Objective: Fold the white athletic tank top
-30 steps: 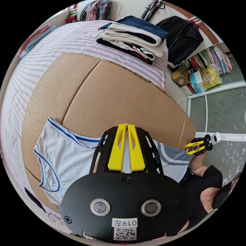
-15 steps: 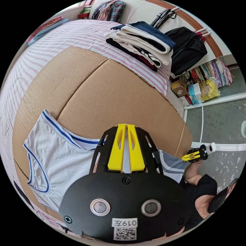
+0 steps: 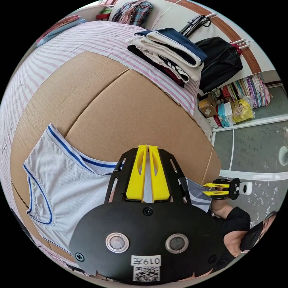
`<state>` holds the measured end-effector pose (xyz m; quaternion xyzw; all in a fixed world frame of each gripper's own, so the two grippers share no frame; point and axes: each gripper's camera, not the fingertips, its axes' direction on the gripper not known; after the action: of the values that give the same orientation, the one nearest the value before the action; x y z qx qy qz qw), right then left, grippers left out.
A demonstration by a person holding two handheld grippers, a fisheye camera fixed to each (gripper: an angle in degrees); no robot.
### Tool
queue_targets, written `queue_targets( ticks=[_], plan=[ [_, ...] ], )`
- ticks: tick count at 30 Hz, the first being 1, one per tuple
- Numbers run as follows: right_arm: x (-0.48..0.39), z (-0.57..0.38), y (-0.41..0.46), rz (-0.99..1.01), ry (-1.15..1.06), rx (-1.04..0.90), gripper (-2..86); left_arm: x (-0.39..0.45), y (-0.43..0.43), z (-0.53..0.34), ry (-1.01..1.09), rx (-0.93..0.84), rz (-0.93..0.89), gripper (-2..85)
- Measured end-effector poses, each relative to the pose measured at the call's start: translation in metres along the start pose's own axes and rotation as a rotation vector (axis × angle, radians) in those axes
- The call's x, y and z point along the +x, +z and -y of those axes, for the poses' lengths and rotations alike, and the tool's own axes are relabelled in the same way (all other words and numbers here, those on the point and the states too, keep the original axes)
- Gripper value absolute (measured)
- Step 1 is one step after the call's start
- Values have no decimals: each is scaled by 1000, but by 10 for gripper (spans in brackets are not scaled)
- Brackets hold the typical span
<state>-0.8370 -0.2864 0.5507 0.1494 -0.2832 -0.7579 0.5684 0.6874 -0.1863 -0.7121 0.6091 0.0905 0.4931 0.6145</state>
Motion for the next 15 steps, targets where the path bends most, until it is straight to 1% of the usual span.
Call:
queue_targets(
  ticks=[2, 4, 8, 15],
  plan=[
    [-11, 3, -2, -59, -12, -11, 30, -6, -5, 1, -5, 4, -8, 10],
    [-16, 4, -5, -77, -17, -12, 10, -9, -9, 1, -11, 8, -14, 10],
    [0, -2, -19, 10, 58, 45, -4, -19, -19, 3, -47, 19, -44, 10],
    [-1, -7, -19, 7, 70, 40, -6, -20, -28, 7, -62, 28, -9, 11]
  ],
)
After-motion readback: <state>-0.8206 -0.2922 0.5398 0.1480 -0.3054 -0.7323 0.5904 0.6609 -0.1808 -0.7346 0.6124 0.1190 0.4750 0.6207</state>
